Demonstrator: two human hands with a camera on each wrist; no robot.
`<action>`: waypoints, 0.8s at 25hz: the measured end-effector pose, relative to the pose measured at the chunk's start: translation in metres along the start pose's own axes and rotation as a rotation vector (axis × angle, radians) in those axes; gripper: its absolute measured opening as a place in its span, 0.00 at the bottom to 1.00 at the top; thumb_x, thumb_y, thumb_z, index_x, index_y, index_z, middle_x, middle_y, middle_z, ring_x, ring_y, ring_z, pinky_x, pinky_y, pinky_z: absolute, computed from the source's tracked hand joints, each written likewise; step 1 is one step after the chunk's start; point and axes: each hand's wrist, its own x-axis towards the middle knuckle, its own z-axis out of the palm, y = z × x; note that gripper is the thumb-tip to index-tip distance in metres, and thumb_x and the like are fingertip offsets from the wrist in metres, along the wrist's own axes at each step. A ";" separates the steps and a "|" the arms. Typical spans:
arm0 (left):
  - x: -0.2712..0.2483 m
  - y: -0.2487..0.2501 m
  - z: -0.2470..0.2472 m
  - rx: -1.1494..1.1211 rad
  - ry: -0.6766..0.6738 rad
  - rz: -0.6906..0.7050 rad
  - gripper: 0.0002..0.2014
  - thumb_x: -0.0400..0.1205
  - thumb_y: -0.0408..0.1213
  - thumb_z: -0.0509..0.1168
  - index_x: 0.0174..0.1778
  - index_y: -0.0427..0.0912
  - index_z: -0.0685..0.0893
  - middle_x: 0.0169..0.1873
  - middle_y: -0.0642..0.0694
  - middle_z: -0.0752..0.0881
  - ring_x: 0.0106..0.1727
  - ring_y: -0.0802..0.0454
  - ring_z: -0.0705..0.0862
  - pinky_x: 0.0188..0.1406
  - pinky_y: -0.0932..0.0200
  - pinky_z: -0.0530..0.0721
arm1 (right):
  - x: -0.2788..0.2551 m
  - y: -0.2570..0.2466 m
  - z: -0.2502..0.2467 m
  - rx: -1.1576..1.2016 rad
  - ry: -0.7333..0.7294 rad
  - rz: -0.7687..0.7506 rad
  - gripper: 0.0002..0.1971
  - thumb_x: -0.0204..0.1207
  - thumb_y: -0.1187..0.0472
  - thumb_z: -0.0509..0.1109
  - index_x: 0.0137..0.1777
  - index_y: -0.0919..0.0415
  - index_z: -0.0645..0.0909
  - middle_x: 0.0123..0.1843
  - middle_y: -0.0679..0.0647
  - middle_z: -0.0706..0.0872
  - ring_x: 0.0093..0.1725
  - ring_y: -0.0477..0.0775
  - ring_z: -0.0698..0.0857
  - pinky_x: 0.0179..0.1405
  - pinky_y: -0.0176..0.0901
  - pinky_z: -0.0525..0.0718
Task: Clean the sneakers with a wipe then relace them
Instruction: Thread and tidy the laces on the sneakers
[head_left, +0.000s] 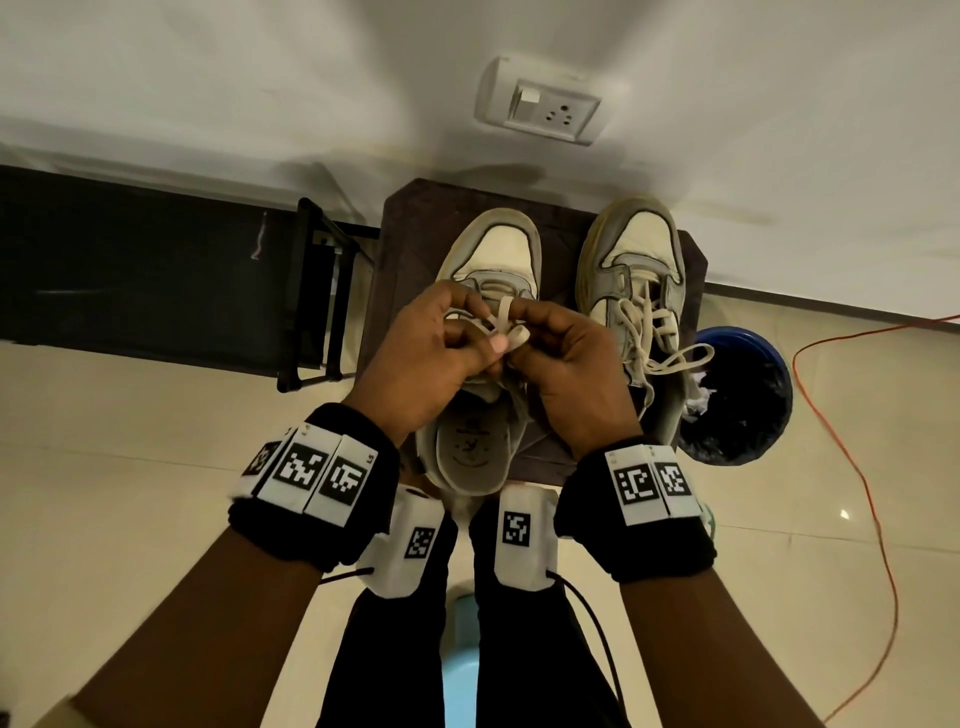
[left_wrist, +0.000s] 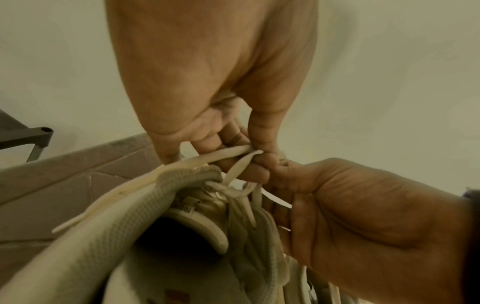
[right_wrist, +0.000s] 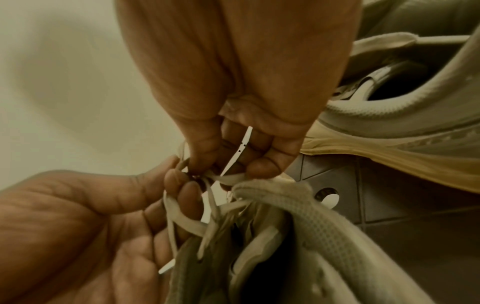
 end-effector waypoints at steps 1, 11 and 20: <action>0.002 0.000 -0.001 -0.017 0.001 -0.045 0.14 0.77 0.27 0.70 0.56 0.41 0.77 0.27 0.48 0.87 0.34 0.55 0.87 0.44 0.57 0.89 | 0.000 0.000 -0.001 0.003 0.017 -0.010 0.15 0.72 0.79 0.69 0.53 0.62 0.83 0.46 0.58 0.90 0.44 0.49 0.90 0.40 0.37 0.86; 0.006 0.002 -0.001 -0.059 0.090 -0.045 0.09 0.78 0.26 0.69 0.53 0.31 0.87 0.43 0.38 0.90 0.36 0.58 0.89 0.38 0.67 0.87 | 0.000 0.004 0.000 -0.078 0.088 -0.025 0.02 0.75 0.64 0.73 0.46 0.62 0.86 0.38 0.58 0.91 0.38 0.53 0.91 0.38 0.43 0.87; 0.004 -0.004 -0.007 0.138 0.015 0.112 0.08 0.76 0.30 0.72 0.50 0.40 0.89 0.46 0.45 0.91 0.49 0.55 0.89 0.51 0.64 0.87 | 0.007 0.008 0.000 -0.090 0.002 0.055 0.04 0.79 0.63 0.68 0.49 0.62 0.83 0.40 0.60 0.90 0.37 0.51 0.88 0.38 0.43 0.85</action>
